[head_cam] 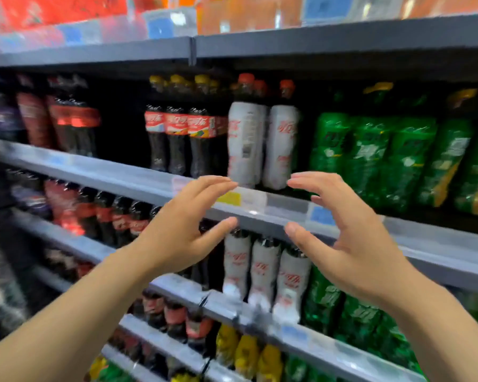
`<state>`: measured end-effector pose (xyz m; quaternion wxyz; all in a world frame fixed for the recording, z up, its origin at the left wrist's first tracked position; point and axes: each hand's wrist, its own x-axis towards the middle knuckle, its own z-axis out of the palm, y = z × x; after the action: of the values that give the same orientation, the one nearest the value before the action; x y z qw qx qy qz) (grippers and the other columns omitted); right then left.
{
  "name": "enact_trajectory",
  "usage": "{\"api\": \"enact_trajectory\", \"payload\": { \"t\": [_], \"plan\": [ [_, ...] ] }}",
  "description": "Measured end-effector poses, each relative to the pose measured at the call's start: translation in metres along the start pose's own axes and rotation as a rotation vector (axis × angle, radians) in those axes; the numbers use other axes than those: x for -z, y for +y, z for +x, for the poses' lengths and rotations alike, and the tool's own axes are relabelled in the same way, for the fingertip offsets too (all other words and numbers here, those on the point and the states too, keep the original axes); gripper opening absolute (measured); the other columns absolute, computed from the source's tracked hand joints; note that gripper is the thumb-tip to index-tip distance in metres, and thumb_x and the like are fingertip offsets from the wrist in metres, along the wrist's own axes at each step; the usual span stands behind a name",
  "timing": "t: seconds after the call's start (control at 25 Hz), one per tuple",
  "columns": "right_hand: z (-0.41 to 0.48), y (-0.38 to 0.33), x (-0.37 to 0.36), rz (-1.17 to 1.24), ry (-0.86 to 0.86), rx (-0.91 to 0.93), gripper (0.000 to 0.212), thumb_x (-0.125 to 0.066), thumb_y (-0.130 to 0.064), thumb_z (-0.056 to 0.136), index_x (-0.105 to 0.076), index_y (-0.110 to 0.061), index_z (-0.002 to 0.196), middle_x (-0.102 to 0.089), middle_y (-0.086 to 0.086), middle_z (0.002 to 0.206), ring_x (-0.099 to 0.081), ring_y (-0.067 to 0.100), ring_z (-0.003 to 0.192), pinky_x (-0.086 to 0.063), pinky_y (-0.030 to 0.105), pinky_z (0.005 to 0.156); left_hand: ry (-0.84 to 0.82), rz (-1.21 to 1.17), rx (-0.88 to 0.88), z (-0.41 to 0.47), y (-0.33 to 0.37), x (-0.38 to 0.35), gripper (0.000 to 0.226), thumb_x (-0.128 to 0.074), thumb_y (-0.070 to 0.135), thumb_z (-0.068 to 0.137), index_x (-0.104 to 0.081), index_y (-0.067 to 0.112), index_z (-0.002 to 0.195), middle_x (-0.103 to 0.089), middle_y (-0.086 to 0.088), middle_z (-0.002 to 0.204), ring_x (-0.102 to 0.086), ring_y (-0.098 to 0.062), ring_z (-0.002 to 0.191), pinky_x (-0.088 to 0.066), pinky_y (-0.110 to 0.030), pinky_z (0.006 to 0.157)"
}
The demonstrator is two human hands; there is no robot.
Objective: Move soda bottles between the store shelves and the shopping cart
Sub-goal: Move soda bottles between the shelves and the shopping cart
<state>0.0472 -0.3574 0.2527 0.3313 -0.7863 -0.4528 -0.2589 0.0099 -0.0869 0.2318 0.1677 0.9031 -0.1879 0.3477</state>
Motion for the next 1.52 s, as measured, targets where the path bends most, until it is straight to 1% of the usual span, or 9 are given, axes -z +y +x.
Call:
{"api": "enact_trajectory", "payload": {
  "t": [0.2, 0.4, 0.52, 0.64, 0.84, 1.08, 1.32, 1.44, 1.52],
  "plan": [
    [0.006, -0.071, -0.132, 0.148, -0.021, -0.085, 0.053, -0.057, -0.05, 0.092, -0.049, -0.028, 0.14, -0.049, -0.012, 0.141, -0.045, 0.005, 0.137, -0.037, 0.028, 0.113, -0.052, 0.096, 0.125, -0.123, -0.075, 0.063, 0.061, -0.049, 0.05, 0.099, -0.042, 0.014, 0.148, -0.044, 0.002, 0.149, -0.041, -0.014, 0.14, -0.034, -0.032, 0.116],
    [0.016, -0.153, -0.258, 0.318, -0.108, -0.214, 0.057, -0.049, -0.069, 0.086, -0.039, -0.048, 0.137, -0.043, -0.026, 0.143, -0.043, -0.002, 0.135, -0.039, 0.027, 0.108, -0.076, 0.119, 0.291, -0.234, -0.154, 0.132, 0.062, -0.044, 0.056, 0.1, -0.03, 0.025, 0.152, -0.035, 0.009, 0.154, -0.035, -0.01, 0.143, -0.036, -0.038, 0.115],
    [0.024, -0.195, -0.316, 0.422, -0.178, -0.248, 0.048, -0.049, -0.075, 0.086, -0.032, -0.063, 0.13, -0.035, -0.045, 0.136, -0.038, -0.021, 0.126, -0.039, 0.014, 0.093, -0.051, 0.128, 0.38, -0.282, -0.188, 0.171, 0.06, -0.044, 0.056, 0.1, -0.029, 0.028, 0.151, -0.035, 0.014, 0.151, -0.036, -0.005, 0.14, -0.034, -0.028, 0.113],
    [0.034, -0.227, -0.365, 0.494, -0.215, -0.228, 0.044, -0.056, -0.06, 0.09, -0.035, -0.055, 0.129, -0.037, -0.044, 0.134, -0.037, -0.019, 0.128, -0.035, 0.007, 0.094, -0.028, 0.137, 0.493, -0.326, -0.217, 0.202, 0.059, -0.047, 0.055, 0.099, -0.032, 0.028, 0.149, -0.037, 0.014, 0.147, -0.036, 0.002, 0.134, -0.033, -0.023, 0.108],
    [0.038, -0.256, -0.446, 0.602, -0.28, -0.193, 0.048, -0.061, -0.044, 0.091, -0.044, -0.028, 0.134, -0.048, -0.022, 0.136, -0.046, -0.004, 0.132, -0.034, 0.011, 0.106, -0.007, 0.171, 0.737, -0.407, -0.262, 0.22, 0.056, -0.052, 0.044, 0.099, -0.037, 0.022, 0.148, -0.045, 0.001, 0.145, -0.045, -0.013, 0.132, -0.036, -0.028, 0.104],
    [0.043, -0.26, -0.568, 0.737, -0.397, -0.227, 0.046, -0.058, -0.047, 0.091, -0.041, -0.034, 0.132, -0.048, -0.023, 0.133, -0.048, -0.005, 0.127, -0.035, 0.009, 0.102, -0.018, 0.212, 1.009, -0.497, -0.326, 0.219, 0.059, -0.051, 0.047, 0.096, -0.034, 0.02, 0.146, -0.048, -0.002, 0.143, -0.043, -0.007, 0.128, -0.035, -0.033, 0.107],
    [0.05, -0.276, -0.696, 0.886, -0.434, -0.299, 0.046, -0.065, -0.034, 0.089, -0.046, -0.039, 0.13, -0.051, -0.025, 0.128, -0.054, -0.004, 0.119, -0.037, 0.005, 0.096, -0.023, 0.321, 1.192, -0.558, -0.404, 0.224, 0.055, -0.056, 0.032, 0.096, -0.037, 0.011, 0.143, -0.055, -0.01, 0.132, -0.054, -0.018, 0.12, -0.044, -0.034, 0.096],
    [0.057, -0.29, -0.742, 0.89, -0.46, -0.254, 0.047, -0.061, -0.033, 0.092, -0.046, -0.02, 0.135, -0.051, -0.009, 0.131, -0.051, 0.002, 0.126, -0.04, 0.014, 0.103, -0.065, 0.344, 1.219, -0.581, -0.439, 0.225, 0.057, -0.064, 0.018, 0.096, -0.033, 0.013, 0.145, -0.055, -0.013, 0.134, -0.055, -0.017, 0.119, -0.043, -0.033, 0.095],
    [0.057, -0.297, -0.769, 0.911, -0.469, -0.288, 0.047, -0.06, -0.032, 0.094, -0.046, -0.015, 0.135, -0.05, -0.011, 0.134, -0.053, 0.009, 0.128, -0.046, 0.027, 0.105, -0.102, 0.325, 1.244, -0.598, -0.462, 0.224, 0.059, -0.064, 0.017, 0.096, -0.031, 0.016, 0.145, -0.054, -0.013, 0.135, -0.055, -0.023, 0.123, -0.042, -0.035, 0.098]
  ]
}}
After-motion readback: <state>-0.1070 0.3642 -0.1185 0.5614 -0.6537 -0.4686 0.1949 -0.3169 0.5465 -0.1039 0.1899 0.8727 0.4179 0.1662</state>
